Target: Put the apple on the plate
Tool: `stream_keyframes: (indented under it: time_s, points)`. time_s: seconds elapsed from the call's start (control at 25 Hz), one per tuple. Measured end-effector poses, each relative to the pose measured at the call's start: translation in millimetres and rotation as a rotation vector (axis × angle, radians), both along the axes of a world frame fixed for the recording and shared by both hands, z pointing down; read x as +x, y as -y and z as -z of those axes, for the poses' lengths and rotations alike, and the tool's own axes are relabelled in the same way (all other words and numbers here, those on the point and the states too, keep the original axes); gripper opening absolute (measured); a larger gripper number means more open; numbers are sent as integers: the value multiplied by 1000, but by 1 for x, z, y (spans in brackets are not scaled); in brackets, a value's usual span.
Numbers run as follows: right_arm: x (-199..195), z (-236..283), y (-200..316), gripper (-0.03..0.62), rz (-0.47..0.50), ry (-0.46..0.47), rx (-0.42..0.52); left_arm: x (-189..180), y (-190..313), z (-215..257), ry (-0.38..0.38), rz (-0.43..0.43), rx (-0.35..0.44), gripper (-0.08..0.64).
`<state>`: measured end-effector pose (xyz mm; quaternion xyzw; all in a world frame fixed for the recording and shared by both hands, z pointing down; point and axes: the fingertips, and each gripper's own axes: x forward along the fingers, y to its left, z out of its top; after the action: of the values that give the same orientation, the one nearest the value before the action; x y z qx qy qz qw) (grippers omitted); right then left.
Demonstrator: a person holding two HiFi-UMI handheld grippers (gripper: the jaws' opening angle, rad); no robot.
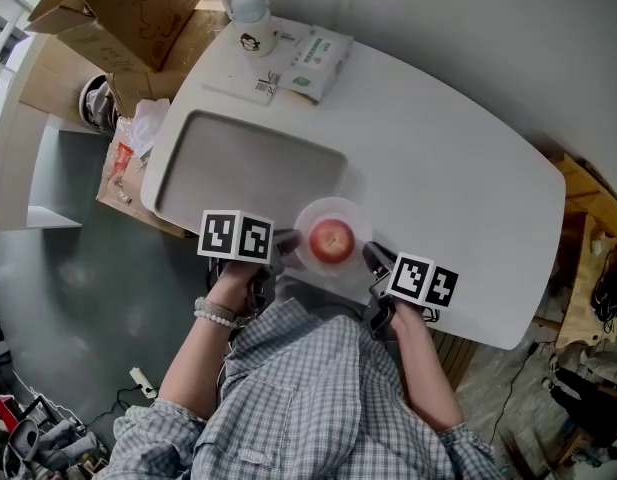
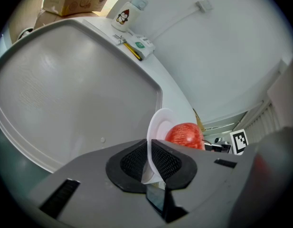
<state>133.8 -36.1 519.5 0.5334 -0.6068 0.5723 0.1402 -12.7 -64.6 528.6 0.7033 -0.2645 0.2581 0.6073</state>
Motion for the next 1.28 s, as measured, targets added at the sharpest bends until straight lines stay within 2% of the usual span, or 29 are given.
stream_keyframes:
  time_s: [0.92,1.28]
  points:
    - [-59,-9,26,43,44,9,-21,-60,22,-8,18,29,-2,34]
    - [-79,-10,37,43,78,-18,-11,-80,29,-12,21,35,0,34]
